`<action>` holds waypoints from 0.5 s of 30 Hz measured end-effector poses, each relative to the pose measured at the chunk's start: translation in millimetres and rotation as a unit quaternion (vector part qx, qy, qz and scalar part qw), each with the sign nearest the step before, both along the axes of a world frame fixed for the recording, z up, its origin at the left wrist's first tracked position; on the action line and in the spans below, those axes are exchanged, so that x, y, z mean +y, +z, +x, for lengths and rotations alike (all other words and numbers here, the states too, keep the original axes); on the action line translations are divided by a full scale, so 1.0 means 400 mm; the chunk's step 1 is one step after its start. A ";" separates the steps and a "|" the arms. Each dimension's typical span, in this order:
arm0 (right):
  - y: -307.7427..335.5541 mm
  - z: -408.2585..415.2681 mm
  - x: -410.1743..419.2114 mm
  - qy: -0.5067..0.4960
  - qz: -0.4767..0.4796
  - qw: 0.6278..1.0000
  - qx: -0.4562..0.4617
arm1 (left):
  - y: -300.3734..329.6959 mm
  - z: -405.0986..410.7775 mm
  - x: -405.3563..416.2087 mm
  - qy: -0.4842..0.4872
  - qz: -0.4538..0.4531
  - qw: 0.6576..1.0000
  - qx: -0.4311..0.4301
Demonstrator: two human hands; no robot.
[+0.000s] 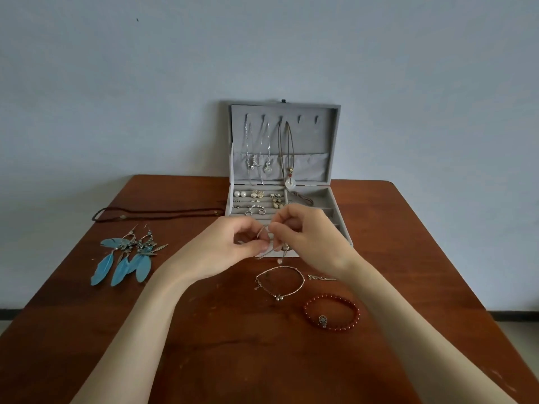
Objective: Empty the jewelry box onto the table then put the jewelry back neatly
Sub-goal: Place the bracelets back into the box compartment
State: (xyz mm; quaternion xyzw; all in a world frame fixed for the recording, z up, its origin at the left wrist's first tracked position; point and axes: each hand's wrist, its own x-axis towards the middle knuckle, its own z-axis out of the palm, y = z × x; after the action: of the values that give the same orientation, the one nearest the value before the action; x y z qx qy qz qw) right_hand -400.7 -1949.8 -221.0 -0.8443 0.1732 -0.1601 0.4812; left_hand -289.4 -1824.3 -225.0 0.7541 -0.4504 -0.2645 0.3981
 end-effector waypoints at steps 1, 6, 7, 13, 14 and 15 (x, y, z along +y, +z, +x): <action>0.001 -0.006 -0.007 -0.001 0.005 1.000 0.000 | 0.003 -0.001 -0.005 -0.005 -0.003 1.000 0.003; 0.004 -0.043 -0.060 -0.003 -0.012 1.000 0.022 | 0.019 0.003 -0.043 0.037 -0.058 0.996 0.051; 0.009 -0.049 -0.072 0.002 -0.009 1.000 0.029 | 0.022 0.004 -0.056 0.051 -0.071 0.994 0.064; 0.037 -0.037 -0.182 -0.034 0.040 0.998 0.023 | 0.034 0.022 -0.184 0.098 -0.092 0.986 0.101; 0.037 -0.028 -0.201 -0.052 0.046 0.997 0.024 | 0.033 0.027 -0.209 0.107 -0.089 0.986 0.094; 0.035 -0.017 -0.220 -0.069 0.057 0.996 0.026 | 0.030 0.032 -0.233 0.115 -0.085 0.986 0.080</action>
State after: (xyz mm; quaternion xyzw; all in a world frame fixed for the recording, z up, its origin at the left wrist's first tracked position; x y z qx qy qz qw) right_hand -407.5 -2037.7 -207.0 -0.8057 0.2524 -0.1606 0.5113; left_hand -276.8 -1917.6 -213.1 0.7407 -0.3481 -0.2371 0.5233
